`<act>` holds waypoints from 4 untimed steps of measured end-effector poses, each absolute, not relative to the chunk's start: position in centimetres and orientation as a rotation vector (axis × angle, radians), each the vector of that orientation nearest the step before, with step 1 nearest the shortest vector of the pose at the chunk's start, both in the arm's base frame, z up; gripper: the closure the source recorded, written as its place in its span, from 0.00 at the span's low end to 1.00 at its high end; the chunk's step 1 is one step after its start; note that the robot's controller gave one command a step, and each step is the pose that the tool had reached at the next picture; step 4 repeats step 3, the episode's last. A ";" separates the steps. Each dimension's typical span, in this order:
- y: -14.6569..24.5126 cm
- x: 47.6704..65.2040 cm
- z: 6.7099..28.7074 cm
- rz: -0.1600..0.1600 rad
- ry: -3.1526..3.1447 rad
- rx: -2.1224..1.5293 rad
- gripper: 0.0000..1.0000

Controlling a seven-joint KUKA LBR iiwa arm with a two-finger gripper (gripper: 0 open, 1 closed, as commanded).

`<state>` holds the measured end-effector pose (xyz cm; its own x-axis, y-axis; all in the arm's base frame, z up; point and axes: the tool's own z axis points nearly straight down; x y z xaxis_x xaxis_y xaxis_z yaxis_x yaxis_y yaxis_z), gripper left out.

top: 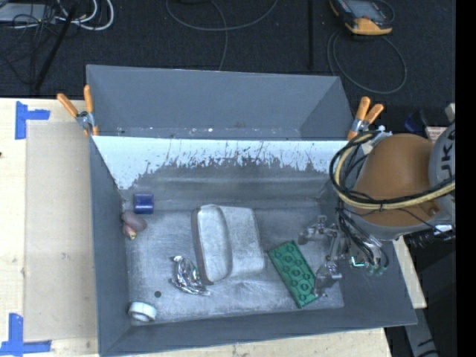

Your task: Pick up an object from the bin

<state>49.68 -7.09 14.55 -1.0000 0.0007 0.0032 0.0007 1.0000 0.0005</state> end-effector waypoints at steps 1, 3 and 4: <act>-5.4 52.4 7.7 -0.001 -3.137 -0.210 0.00; -7.6 54.8 22.2 0.001 -3.144 -0.211 1.00; -7.6 54.8 22.2 0.001 -3.144 -0.211 1.00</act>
Offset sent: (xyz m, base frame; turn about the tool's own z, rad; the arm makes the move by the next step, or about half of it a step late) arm 0.0239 0.0167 -0.0728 0.1324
